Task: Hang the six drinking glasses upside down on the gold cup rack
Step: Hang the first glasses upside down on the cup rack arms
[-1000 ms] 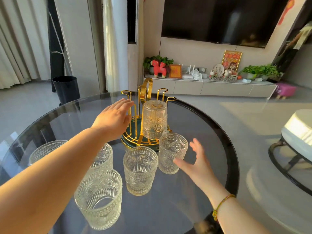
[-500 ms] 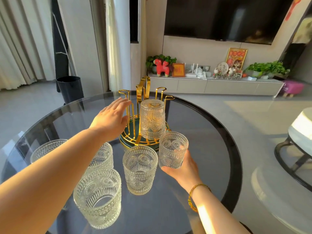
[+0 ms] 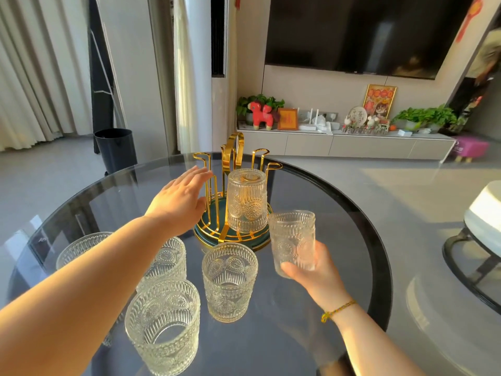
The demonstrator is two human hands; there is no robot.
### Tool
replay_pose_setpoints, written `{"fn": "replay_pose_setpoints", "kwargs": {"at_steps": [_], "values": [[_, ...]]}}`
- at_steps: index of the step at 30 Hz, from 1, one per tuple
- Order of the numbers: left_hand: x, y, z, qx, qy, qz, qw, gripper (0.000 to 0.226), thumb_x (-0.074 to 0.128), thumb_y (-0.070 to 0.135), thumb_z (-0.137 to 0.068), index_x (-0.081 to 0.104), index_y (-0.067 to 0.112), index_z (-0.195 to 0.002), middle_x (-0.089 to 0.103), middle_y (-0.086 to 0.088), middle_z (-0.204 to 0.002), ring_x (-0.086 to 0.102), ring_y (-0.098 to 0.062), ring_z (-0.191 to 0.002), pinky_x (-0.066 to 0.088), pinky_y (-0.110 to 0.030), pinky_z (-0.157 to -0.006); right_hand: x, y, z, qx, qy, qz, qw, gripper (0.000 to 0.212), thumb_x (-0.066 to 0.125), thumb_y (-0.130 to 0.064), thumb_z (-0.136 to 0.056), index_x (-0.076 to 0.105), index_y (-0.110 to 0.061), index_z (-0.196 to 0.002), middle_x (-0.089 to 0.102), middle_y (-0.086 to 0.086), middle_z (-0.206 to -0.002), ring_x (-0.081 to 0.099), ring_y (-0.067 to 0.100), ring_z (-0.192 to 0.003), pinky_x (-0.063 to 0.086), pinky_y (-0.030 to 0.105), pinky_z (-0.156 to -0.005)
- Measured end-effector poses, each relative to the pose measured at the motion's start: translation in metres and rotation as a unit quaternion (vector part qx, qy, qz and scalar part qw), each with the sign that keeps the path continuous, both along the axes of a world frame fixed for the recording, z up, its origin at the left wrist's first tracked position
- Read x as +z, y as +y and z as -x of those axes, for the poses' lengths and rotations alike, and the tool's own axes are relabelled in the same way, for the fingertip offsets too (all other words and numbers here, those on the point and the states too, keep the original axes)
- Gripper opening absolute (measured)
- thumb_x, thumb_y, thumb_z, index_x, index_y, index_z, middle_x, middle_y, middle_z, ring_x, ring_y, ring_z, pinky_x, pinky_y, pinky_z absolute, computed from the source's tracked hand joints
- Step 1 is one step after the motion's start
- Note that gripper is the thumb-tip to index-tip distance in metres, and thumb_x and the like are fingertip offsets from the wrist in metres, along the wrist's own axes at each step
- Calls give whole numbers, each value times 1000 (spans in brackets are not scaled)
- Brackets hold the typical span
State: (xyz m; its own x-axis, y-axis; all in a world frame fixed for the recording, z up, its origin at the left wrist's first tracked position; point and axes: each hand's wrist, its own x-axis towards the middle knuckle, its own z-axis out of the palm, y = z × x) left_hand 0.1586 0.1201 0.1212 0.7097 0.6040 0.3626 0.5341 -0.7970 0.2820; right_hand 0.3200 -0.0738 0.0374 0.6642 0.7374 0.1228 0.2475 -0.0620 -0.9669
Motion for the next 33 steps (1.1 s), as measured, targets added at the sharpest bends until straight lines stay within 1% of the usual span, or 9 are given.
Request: {"fn": "replay_pose_setpoints", "kwargs": {"at_steps": [3, 8, 11, 15, 17, 20, 22, 25, 33], "values": [[-1, 1, 0, -2, -3, 4, 1000, 54, 40, 14, -89, 19, 21, -138, 19, -1, -152, 7, -14, -141, 9, -34, -115, 25, -4, -9, 16, 9, -56, 998, 33, 66, -18, -54, 52, -25, -84, 60, -11, -83, 59, -8, -71, 45, 2, -59], [-2, 1, 1, -3, -9, 5, 1000, 54, 41, 15, -89, 19, 22, -138, 19, 0, -152, 7, -14, -141, 9, -33, -114, 70, -3, -33, 81, -52, -86, 992, 16, 67, -3, -68, 64, -16, -76, 71, -12, -62, 62, 1, -63, 53, 20, -64], [-1, 2, 1, -1, -12, 10, 1000, 54, 41, 15, -89, 18, 23, -138, 18, 1, -152, 6, -13, -141, 8, -33, -115, 95, 4, -45, 45, -100, -97, 989, 21, 63, 7, -72, 60, -13, -78, 67, -8, -55, 59, -7, -51, 46, 5, -53], [-2, 2, 1, -6, -18, 11, 1000, 54, 41, 14, -89, 18, 22, -138, 18, 0, -152, 6, -13, -141, 7, -33, -115, 123, 19, -51, -15, -151, -101, 983, 29, 65, 5, -71, 49, -19, -77, 51, -6, -68, 49, 4, -55, 39, -1, -44], [-2, 1, 1, -7, -26, 16, 999, 54, 40, 15, -89, 18, 22, -138, 17, 0, -152, 5, -13, -141, 7, -32, -114, 133, 27, -55, -43, -164, -84, 982, 33, 69, -2, -71, 43, -18, -84, 48, -5, -74, 46, 8, -59, 40, 1, -47], [-2, 3, 0, -12, -32, 20, 999, 54, 41, 16, -90, 18, 23, -138, 17, 1, -153, 5, -12, -141, 7, -31, -114, 147, 40, -63, -65, -192, -25, 979, 37, 72, -15, -69, 46, -20, -94, 47, 3, -102, 47, 19, -91, 44, 26, -81], [-3, 4, 0, -15, -34, 18, 999, 54, 41, 17, -90, 18, 23, -138, 17, 2, -153, 5, -13, -141, 8, -31, -114, 154, 50, -66, -81, -234, 19, 969, 54, 73, -22, -68, 45, -15, -113, 46, 4, -115, 43, 17, -107, 35, 29, -91], [-5, 4, 0, -16, -37, 20, 999, 54, 42, 18, -90, 17, 23, -138, 16, 1, -153, 5, -13, -141, 8, -31, -114, 165, 65, -64, -72, -286, 54, 954, 66, 73, -25, -68, 39, -12, -123, 45, 8, -129, 42, 21, -117, 30, 24, -87], [-4, 15, 2, -27, -1, -15, 1000, 57, 40, 20, -90, 12, 25, -139, 12, 3, -153, 2, -12, -141, 2, -28, -113, 176, 104, -60, -25, -344, 143, 928, 69, 73, -27, -68, 37, -14, -125, 40, 10, -137, 39, 24, -123, 29, 25, -86]]}}
